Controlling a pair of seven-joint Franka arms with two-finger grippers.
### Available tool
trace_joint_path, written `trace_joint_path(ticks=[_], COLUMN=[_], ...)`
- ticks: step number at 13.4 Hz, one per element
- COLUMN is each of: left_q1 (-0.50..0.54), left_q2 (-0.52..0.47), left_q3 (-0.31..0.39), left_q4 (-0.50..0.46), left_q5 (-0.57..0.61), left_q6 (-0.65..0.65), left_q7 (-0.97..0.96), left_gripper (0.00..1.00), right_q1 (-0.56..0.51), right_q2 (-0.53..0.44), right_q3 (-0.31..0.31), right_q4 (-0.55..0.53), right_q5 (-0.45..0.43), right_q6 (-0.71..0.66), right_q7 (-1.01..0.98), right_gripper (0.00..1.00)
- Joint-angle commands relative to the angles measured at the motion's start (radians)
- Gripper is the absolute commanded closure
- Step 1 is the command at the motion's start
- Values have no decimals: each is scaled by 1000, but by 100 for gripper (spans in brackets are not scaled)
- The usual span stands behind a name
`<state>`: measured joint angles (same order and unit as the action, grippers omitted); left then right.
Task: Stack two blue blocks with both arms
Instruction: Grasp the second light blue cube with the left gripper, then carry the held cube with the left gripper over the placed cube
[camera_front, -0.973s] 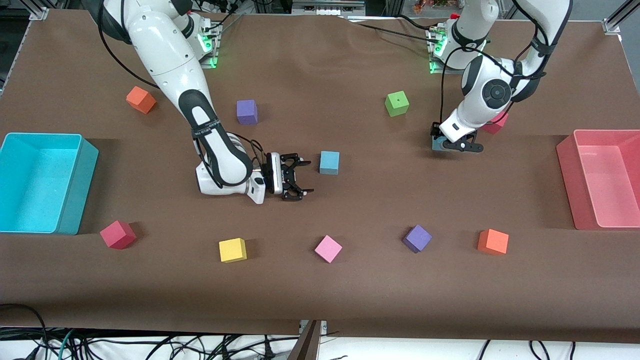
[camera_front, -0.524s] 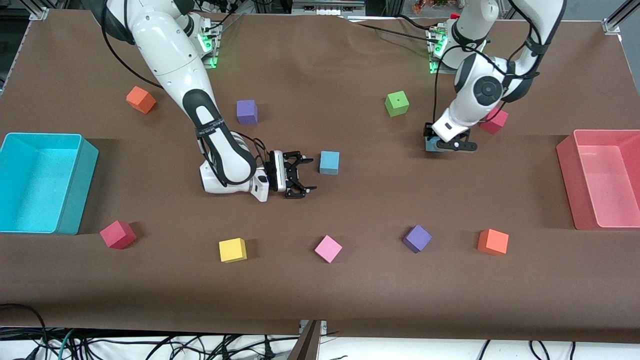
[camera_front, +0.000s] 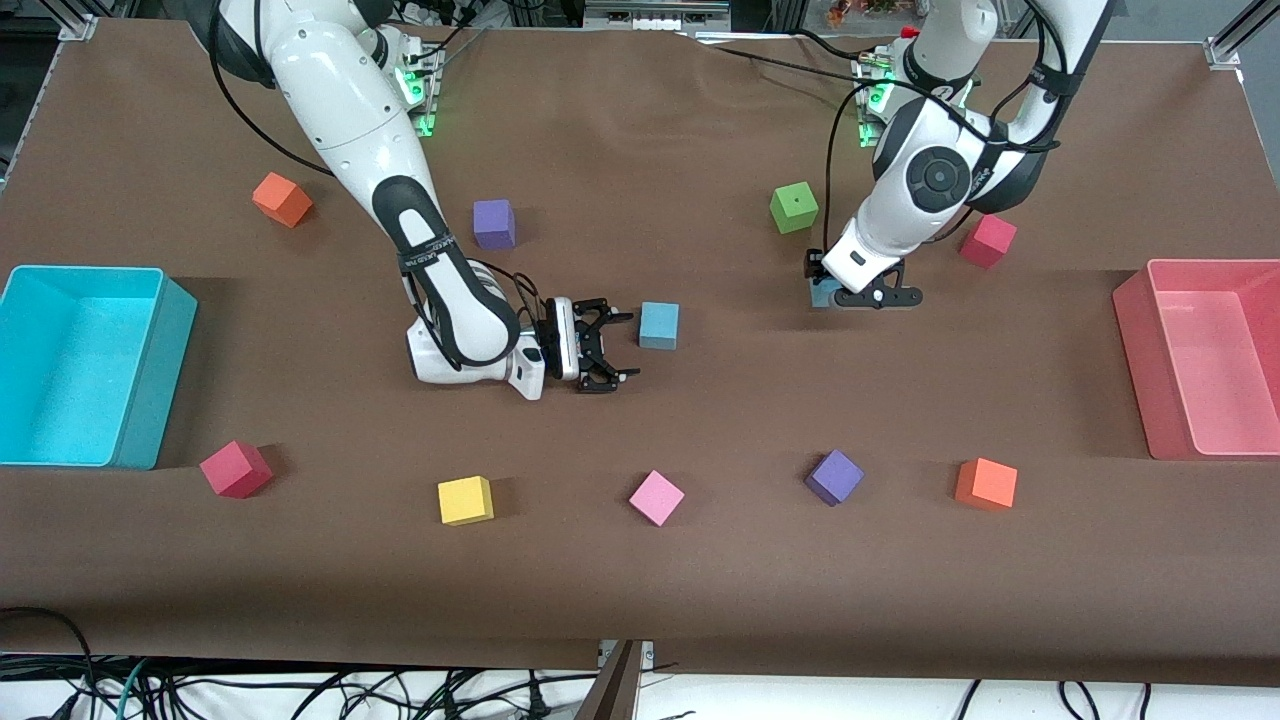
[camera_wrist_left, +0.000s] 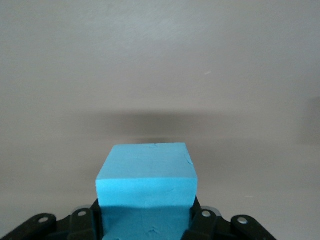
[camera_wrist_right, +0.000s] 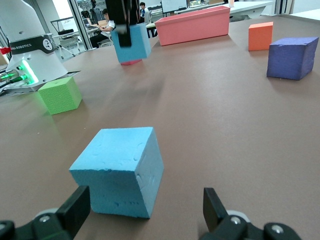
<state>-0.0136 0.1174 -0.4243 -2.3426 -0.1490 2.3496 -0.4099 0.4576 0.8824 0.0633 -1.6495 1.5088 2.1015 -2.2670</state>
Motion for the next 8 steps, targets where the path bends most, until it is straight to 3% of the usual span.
trace_joint_path(ticks=[1,5,8], left_q1=[-52,-164,-229], left_q2=[89,255,338], left_q3=[-13,-13,-10], left_q4=[136,366,465], left_q5=[-47,-47,-38], left_q6=[-35,-35,-32], left_q7=[-85,-288,-403], left_gripper=[70,70,70], right_q1=[1,-1,-1], right_q2=[0,1,4], right_q3=[3,3,4], right_q4=[-13,-13,-13], right_q5=[25,27,27], right_q6=[5,3,-3], right_q7=[-35,-57,-65], right_gripper=[0,0,0])
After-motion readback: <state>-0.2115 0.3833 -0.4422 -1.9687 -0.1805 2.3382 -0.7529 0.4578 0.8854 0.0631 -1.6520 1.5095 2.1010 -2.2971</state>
